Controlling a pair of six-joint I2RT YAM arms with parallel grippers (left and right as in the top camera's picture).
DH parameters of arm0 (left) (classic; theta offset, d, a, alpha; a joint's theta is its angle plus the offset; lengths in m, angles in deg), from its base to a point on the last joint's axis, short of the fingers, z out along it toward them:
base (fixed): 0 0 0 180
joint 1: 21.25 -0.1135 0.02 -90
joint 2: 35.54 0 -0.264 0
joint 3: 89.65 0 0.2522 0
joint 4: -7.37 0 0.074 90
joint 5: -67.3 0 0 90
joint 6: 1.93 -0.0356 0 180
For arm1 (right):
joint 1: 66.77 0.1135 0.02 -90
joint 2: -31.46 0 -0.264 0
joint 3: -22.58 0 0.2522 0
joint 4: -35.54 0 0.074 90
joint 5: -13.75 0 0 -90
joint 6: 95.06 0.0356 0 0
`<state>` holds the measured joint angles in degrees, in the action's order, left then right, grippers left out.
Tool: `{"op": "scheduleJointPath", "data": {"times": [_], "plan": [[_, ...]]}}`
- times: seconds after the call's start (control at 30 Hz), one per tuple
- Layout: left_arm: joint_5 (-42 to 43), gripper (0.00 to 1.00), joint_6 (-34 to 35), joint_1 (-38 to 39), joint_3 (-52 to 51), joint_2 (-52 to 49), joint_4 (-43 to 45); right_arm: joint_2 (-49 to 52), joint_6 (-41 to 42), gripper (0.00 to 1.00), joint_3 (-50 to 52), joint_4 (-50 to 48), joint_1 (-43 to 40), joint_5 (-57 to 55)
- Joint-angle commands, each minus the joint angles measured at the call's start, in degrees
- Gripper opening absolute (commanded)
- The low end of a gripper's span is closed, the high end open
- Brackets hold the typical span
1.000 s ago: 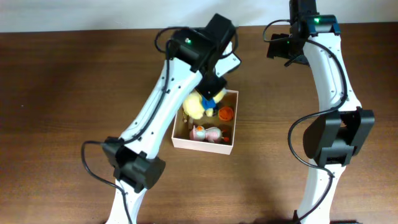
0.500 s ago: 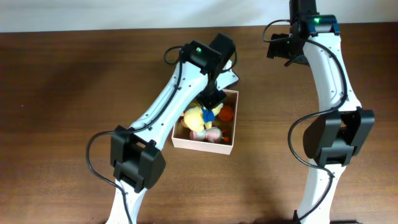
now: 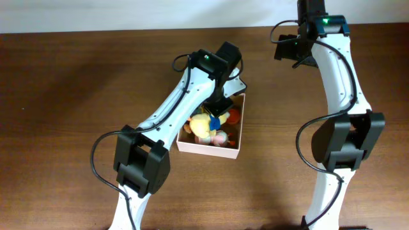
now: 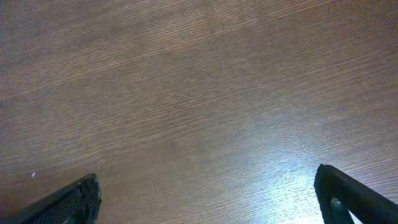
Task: Pack container
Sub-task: 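Lower the yellow duck into the box with the left gripper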
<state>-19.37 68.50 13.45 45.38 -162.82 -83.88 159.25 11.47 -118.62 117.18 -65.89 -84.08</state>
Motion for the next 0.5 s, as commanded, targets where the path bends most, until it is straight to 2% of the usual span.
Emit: {"op": "scheduleJointPath", "data": {"times": [0.0, 0.47], "plan": [[2.0, 0.02, -1.4, -0.2, -0.3, 1.6, 0.5, 0.2, 0.5, 0.99, 0.3, 0.0, -0.2, -0.1], [3.2, 0.02, -1.4, -0.2, -3.7, 1.6, 4.4, 0.2, 0.5, 0.99, 0.3, 0.0, -0.2, -0.1]]}}
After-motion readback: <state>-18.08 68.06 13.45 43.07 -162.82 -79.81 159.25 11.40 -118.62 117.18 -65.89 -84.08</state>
